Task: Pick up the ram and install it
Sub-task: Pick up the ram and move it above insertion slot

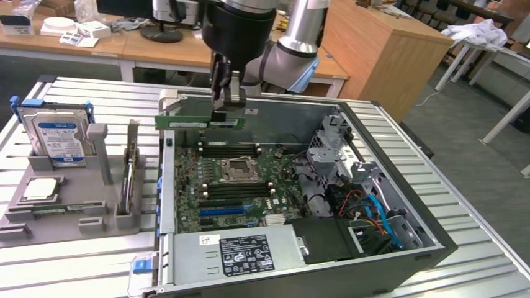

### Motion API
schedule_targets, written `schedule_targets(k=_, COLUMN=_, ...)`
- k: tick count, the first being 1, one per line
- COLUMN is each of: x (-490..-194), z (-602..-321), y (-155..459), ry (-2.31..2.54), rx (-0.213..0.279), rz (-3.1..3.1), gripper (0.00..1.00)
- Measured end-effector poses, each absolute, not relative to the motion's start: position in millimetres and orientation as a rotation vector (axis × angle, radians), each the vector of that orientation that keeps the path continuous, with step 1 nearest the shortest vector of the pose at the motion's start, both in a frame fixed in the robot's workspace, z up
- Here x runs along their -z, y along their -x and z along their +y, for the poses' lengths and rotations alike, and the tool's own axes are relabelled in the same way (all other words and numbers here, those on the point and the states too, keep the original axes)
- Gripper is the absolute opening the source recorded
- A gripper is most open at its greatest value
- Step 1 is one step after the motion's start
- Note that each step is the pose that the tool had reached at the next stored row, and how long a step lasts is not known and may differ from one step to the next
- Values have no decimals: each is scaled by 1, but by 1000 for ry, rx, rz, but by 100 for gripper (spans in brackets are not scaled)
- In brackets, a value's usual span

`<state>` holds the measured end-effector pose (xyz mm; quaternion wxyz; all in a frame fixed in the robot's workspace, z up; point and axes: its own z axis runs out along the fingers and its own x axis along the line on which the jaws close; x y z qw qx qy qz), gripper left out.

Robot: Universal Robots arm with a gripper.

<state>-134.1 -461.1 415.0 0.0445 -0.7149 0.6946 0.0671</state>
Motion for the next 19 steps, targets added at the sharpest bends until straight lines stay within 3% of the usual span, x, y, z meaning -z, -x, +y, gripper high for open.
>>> schedule_targets(k=19, x=-415, z=-462, y=96, ry=2184, rx=-205, rz=2122, gripper=11)
